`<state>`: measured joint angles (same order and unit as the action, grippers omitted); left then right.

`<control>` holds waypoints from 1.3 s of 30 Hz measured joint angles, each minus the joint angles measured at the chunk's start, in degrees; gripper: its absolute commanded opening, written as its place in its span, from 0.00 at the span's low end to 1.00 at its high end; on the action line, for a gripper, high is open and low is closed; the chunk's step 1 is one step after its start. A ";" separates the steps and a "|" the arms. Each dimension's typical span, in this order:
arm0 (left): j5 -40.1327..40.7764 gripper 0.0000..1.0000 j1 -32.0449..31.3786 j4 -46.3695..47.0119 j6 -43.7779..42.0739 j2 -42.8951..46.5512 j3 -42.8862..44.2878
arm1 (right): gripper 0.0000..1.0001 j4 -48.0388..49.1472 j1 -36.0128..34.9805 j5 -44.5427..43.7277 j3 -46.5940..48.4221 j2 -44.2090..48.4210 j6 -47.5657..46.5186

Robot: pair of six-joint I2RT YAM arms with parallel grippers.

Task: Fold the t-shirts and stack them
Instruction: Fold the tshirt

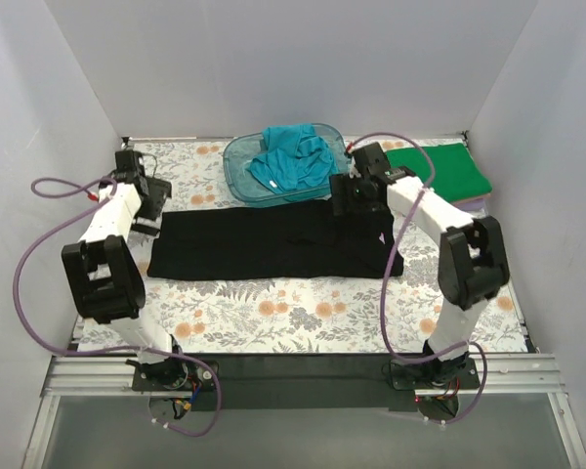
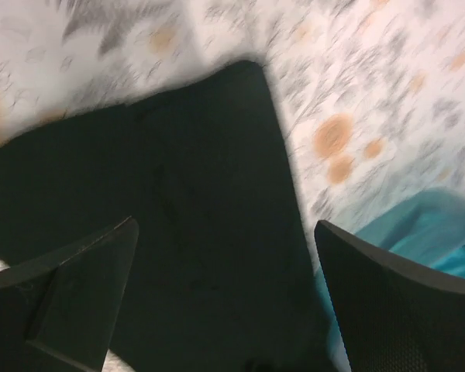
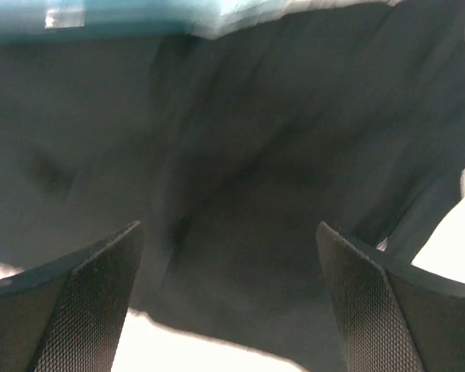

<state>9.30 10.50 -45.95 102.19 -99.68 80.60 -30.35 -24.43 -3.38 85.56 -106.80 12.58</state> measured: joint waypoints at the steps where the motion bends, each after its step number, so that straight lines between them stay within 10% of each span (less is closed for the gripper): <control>1: -1.46 0.98 0.00 1.68 -0.90 2.84 -5.01 | 0.98 1.53 -0.11 3.43 -5.38 4.09 0.00; 8: -6.88 0.98 -0.07 3.72 -2.97 22.34 -25.51 | 0.97 7.85 -5.01 15.47 -19.87 11.93 0.98; 39: -7.08 0.98 -0.04 3.69 -6.21 24.24 -23.43 | 0.96 19.30 -9.99 12.44 -0.68 -6.29 5.35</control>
<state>2.22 10.46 -42.26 95.98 -75.44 57.17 -11.05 -34.41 9.06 84.88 -113.10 17.93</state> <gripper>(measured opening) 0.982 0.959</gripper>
